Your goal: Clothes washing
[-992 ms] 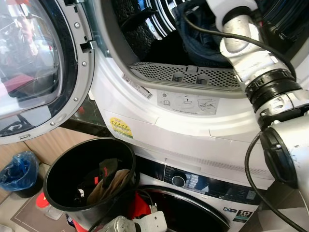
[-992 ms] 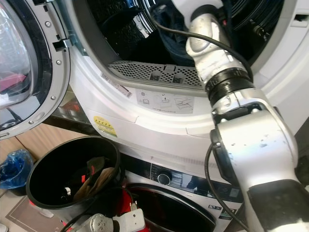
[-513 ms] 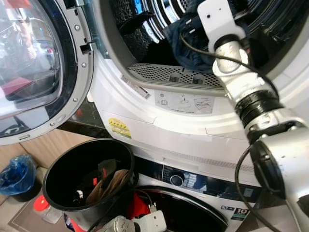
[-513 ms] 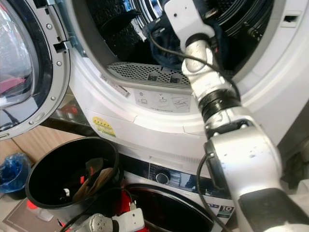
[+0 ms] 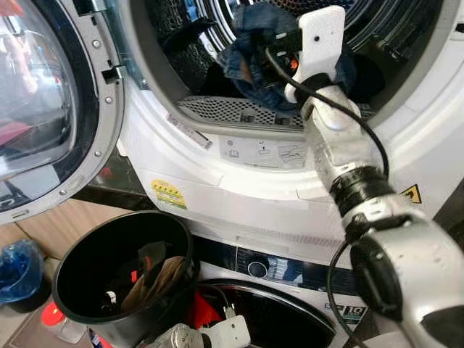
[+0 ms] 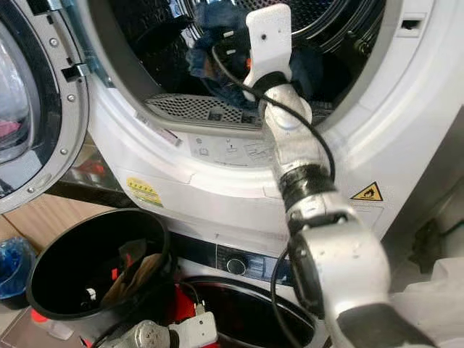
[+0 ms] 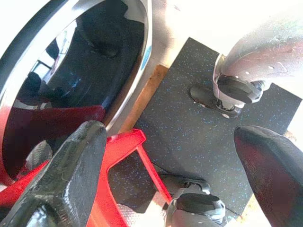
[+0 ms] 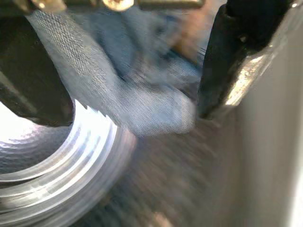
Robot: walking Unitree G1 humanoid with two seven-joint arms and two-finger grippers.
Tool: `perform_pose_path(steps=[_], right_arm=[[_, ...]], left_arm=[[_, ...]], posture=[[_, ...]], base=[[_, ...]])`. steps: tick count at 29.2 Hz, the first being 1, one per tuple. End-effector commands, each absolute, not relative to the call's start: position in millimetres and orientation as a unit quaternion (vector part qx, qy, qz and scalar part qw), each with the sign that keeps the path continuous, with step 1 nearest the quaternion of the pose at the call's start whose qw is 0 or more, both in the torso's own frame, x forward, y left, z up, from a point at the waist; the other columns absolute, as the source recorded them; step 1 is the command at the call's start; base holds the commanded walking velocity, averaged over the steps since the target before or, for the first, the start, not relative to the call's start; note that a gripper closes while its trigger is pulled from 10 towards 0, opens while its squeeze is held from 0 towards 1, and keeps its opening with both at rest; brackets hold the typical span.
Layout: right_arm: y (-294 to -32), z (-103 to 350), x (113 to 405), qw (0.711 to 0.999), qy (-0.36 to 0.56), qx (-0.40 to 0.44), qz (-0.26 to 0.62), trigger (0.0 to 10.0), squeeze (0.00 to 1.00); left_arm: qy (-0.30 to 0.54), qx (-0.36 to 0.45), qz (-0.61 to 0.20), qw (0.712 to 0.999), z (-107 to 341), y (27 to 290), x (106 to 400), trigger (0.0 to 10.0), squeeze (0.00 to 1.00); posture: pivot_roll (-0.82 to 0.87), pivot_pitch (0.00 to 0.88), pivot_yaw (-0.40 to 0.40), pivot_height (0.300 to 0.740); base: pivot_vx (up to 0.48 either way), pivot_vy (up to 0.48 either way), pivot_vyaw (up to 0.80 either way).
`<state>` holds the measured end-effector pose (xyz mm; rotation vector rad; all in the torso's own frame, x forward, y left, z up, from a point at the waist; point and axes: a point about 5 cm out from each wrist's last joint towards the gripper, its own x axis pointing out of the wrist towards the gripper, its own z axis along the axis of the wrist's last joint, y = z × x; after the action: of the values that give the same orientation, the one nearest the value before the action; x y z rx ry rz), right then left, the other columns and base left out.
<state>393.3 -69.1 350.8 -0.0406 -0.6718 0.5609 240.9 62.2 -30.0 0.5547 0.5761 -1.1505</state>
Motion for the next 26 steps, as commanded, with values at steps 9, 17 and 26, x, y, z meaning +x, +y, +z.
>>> perform_pose_path(steps=[9, 17, 26], right_arm=[[-62.9, 368.1, 340.5, 0.788, -0.417, 0.018, 0.452, 10.0, 0.0], [-65.2, 343.6, 324.5, 0.75, -0.362, -0.107, 0.544, 10.0, 0.0], [-45.3, 357.0, 327.1, 0.764, -0.261, -0.225, 0.546, 10.0, 0.0]], left_arm=[[0.278, 0.26, -0.526, 0.761, -33.6, 67.5, 238.5, 10.0, 0.0], [0.278, 0.258, -0.527, 0.761, -33.6, 66.6, 238.2, 10.0, 0.0], [0.28, 0.257, -0.525, 0.762, -33.2, 67.4, 239.3, 10.0, 0.0]], posture=[[-0.1, 0.016, 0.121, 0.74], [-0.11, 0.014, 0.119, 0.74], [-0.13, 0.023, 0.12, 0.74]], base=[[0.0, 0.0, 0.0], [0.0, 0.0, 0.0], [0.0, 0.0, 0.0]])
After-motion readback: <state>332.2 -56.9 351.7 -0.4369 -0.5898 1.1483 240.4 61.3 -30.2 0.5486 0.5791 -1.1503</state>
